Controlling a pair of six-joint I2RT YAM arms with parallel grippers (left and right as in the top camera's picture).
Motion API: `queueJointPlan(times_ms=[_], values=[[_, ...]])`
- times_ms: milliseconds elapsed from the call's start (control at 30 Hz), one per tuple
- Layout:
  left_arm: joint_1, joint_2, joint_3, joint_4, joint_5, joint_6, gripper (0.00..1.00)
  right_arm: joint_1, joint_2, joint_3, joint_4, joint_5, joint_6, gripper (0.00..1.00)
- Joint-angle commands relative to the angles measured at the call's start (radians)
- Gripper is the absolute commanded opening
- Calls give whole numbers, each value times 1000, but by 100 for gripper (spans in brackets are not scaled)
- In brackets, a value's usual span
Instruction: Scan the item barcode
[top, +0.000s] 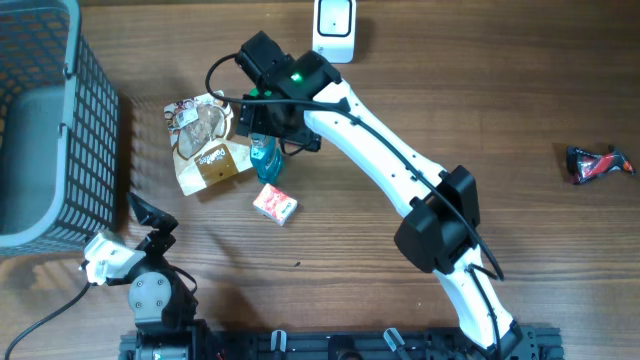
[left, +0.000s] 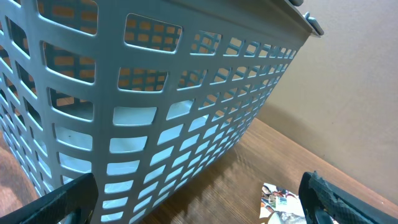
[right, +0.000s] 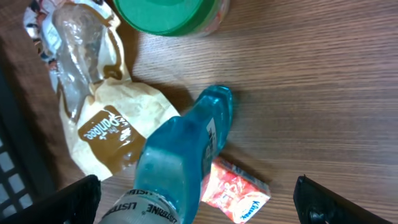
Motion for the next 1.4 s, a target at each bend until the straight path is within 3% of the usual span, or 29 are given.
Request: queueJointPlan(times_ms=[0,33,100,333,900,1367], values=[[5,-6,-1,-7,-6,1,100,10,-18,21,0,56,-2,93],[5,-6,-1,-7,-6,1,100,12,-14,21,2,55,-2,81],[5,-6,-1,-7,-7,1,100,20,-11,21,1,55,-25,74],[5,-6,-1,-7,-7,1,100,46,-10,21,77,67,-101,77],[5,-6,-1,-7,-6,1,100,56,72,21,56,29,32,69],[5,-6,-1,-7,-7,1,100,56,73,21,60,52,51,35]])
